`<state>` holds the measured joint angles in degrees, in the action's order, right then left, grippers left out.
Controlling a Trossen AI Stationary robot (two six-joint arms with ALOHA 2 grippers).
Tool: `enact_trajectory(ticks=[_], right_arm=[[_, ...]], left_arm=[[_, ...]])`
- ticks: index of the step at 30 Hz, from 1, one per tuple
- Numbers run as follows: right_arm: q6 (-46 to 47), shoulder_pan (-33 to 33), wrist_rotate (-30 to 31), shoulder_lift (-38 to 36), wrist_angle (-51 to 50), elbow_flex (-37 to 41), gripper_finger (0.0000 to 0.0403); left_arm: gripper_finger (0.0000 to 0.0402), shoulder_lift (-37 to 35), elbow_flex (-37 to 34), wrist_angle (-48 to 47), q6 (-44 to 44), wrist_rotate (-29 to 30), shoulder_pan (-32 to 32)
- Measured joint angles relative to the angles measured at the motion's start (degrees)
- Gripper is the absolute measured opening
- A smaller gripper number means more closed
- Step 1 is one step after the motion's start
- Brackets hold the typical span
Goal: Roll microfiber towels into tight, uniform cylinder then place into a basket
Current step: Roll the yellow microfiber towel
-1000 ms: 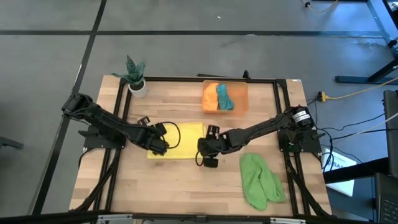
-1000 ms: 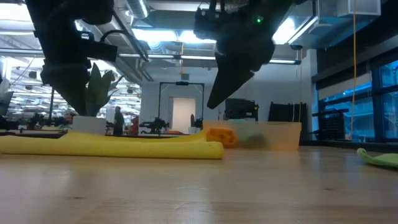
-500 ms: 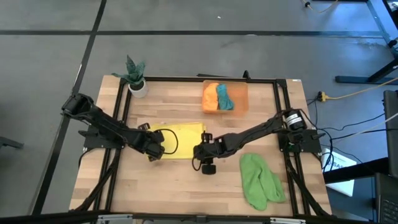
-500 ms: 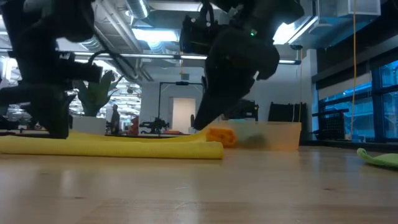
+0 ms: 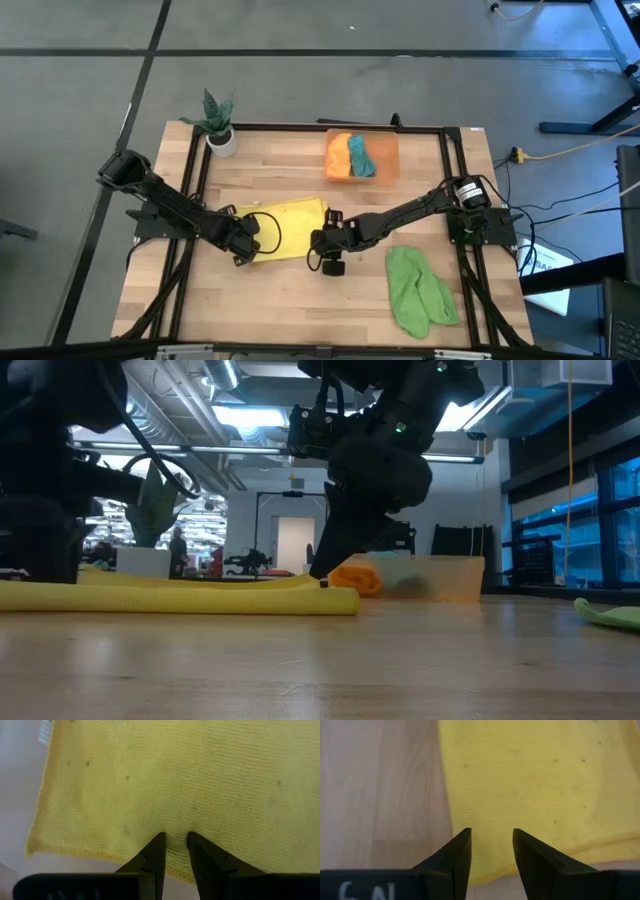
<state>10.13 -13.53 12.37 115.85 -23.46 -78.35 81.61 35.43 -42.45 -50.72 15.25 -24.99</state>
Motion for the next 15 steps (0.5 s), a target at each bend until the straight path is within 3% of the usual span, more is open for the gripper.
enact_trajectory(ticks=[15], right_arm=[[0.12, -0.83, -2.14, 0.04, -1.76, 0.00, 0.0145]], left_arm=[[0.0076, 0.13, 0.54, 7.08, -7.11, -3.37, -8.94]])
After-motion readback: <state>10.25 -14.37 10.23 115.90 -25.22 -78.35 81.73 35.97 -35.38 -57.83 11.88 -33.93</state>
